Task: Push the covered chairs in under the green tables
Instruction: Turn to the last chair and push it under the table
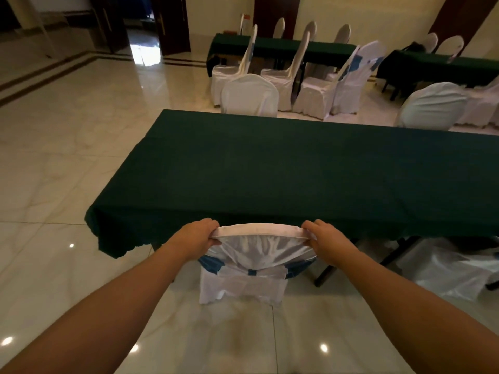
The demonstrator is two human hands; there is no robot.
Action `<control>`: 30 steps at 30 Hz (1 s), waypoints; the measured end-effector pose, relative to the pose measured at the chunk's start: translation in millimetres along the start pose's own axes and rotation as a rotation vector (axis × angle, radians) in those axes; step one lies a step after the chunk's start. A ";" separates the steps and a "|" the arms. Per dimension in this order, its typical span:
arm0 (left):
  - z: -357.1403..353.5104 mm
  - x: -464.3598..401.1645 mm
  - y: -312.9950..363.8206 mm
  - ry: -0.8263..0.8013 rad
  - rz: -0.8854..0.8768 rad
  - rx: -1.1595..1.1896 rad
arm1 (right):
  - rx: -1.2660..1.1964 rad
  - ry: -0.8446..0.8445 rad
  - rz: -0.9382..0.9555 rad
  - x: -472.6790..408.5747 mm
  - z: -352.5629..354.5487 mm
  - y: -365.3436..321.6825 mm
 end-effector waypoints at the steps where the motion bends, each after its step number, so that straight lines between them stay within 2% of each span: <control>1: -0.2 2.1 0.8 -0.002 -0.004 -0.002 | 0.009 -0.008 0.002 0.1 1.0 -0.7; 10: 5.2 14.0 -24.2 0.002 -0.043 -0.004 | 0.003 -0.005 0.033 1.9 -2.5 -23.8; 16: 18.9 8.1 -52.9 0.032 0.014 -0.027 | -0.020 0.033 0.032 -11.2 -15.5 -51.6; 30: 36.3 -34.7 -25.7 0.001 0.022 -0.010 | -0.037 0.050 -0.077 -54.5 0.2 -22.7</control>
Point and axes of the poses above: each hand's wrist, its own x-axis away from the middle knuckle, its own z-axis out of the back of the hand, y = z × x, the point moved 3 cm from there along -x, towards the middle knuckle, and after that the axes turned 8 degrees about z, right-handed, at the moved point
